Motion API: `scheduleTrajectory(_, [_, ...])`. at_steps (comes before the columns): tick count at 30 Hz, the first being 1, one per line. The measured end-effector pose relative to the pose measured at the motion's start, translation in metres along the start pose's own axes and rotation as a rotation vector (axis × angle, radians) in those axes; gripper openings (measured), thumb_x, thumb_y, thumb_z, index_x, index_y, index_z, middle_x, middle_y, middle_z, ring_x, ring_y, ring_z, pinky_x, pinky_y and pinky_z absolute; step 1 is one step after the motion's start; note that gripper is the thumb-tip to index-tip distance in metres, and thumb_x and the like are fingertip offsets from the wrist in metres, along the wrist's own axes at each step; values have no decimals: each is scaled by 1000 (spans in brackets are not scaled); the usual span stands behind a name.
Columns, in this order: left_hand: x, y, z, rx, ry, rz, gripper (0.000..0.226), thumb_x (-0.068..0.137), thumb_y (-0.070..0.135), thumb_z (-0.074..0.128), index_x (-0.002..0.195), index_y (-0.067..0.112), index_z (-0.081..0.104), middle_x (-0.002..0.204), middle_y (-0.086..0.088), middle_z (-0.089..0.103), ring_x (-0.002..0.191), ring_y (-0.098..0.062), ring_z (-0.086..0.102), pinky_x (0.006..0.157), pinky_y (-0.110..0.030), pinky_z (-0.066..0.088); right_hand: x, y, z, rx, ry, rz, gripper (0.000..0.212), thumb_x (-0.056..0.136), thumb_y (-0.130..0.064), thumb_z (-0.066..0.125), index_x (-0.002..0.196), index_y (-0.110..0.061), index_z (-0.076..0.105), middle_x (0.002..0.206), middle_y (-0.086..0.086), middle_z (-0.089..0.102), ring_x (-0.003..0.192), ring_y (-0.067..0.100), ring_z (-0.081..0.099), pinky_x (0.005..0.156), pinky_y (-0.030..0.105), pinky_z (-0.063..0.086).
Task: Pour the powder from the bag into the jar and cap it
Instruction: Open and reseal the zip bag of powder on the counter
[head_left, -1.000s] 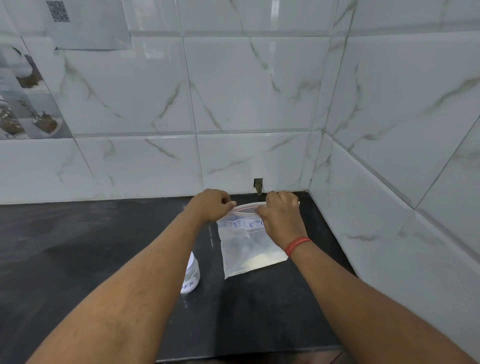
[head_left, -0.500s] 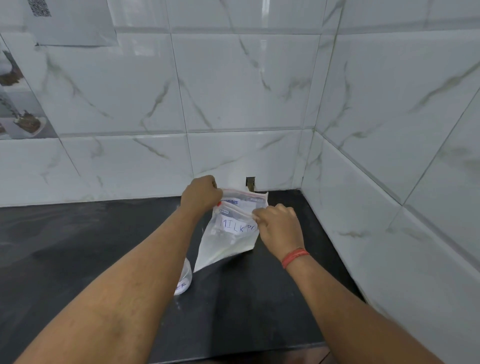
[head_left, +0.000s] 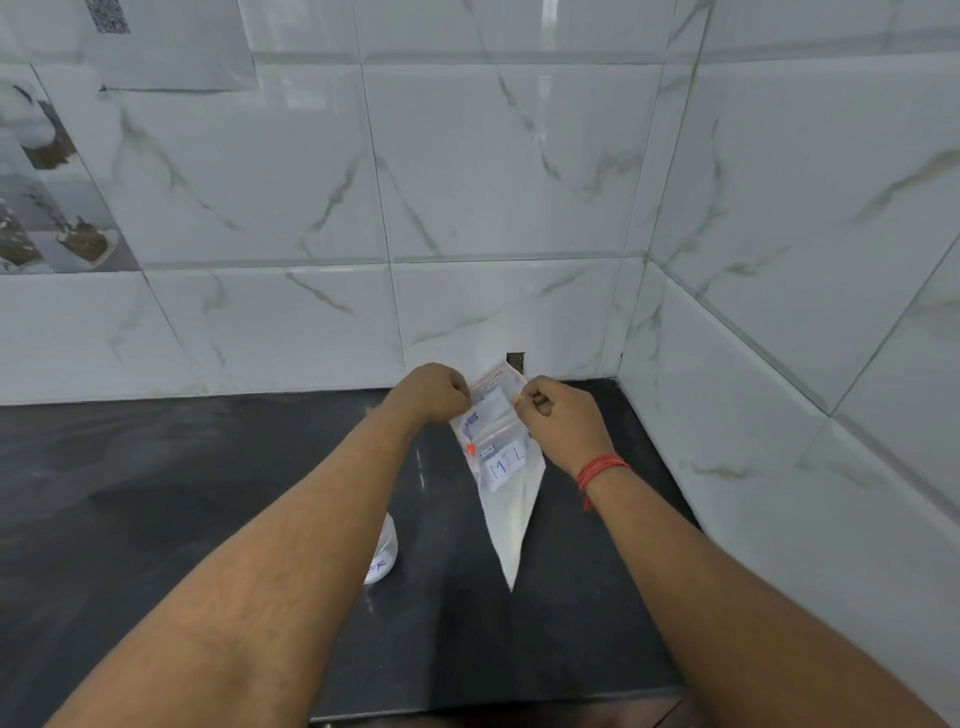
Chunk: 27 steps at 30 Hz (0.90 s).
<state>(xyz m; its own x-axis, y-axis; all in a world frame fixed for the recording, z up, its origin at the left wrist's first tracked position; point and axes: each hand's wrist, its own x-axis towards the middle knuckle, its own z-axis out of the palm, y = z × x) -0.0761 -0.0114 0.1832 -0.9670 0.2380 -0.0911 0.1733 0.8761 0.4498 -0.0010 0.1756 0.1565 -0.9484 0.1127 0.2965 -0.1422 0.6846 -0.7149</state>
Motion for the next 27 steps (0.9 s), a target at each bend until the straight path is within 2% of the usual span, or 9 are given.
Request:
scheduleTrajectory(2, [-1,-1,4,4,11,29,24,86,7,57,94,26,71,98,2,64,90,-18,58,77,-29,49,4,2,1,-13,-49,10,12,92,-18,61,81,-21,63,65,-11,57,62,6,54,67,19,43])
scheduleTrajectory(4, [-1,-1,10,50,27,55,30,87,8,57,104,29,71,102,1,66,88,-17,58,74,-28,47,7,3,3,-7,-98,31,14,89,-12,59,83,-21,67,68,-10,58,63,6,53,68,19,43])
scheduleTrajectory(7, [-4,-4,17,107,80,57,38,88,6,55,115,26,72,112,0,64,98,-21,62,81,-31,52,12,9,1,-23,-56,72,25,85,-3,53,80,-22,68,77,-3,65,72,15,61,70,22,46])
scheduleTrajectory(10, [-9,-12,18,157,192,40,36,89,3,52,108,24,74,105,1,52,104,-26,61,83,-33,49,17,19,-7,-77,38,151,27,85,0,52,81,-19,70,86,2,70,81,21,64,73,23,47])
scheduleTrajectory(14, [-8,-11,18,171,210,102,29,90,6,53,105,22,73,103,0,44,103,-27,58,80,-33,48,17,21,-5,-78,-1,138,25,87,0,55,83,-18,71,92,1,71,86,20,65,78,23,48])
scheduleTrajectory(18, [-5,-2,17,177,186,274,27,90,8,59,108,19,74,129,-6,48,119,-27,47,93,-38,50,18,12,-4,-22,-43,67,31,88,6,50,85,-16,72,94,2,71,88,19,63,84,25,50])
scheduleTrajectory(21, [-3,2,16,204,150,331,21,96,19,61,112,22,75,148,-1,47,131,-24,45,100,-40,49,22,7,-6,-41,-119,9,34,91,7,49,87,-16,74,96,3,73,90,20,64,88,25,50])
scheduleTrajectory(24, [-1,5,16,283,113,308,23,101,29,59,118,22,73,139,3,58,125,-22,54,95,-37,49,25,7,-8,-53,-160,-17,35,91,8,51,86,-18,74,97,2,74,93,20,66,90,25,51])
scheduleTrajectory(27, [-1,6,21,351,136,258,27,101,24,58,125,22,69,130,3,63,118,-23,60,89,-35,47,28,11,-10,-119,-205,-15,32,92,3,54,88,-22,72,102,3,73,96,22,66,91,27,51])
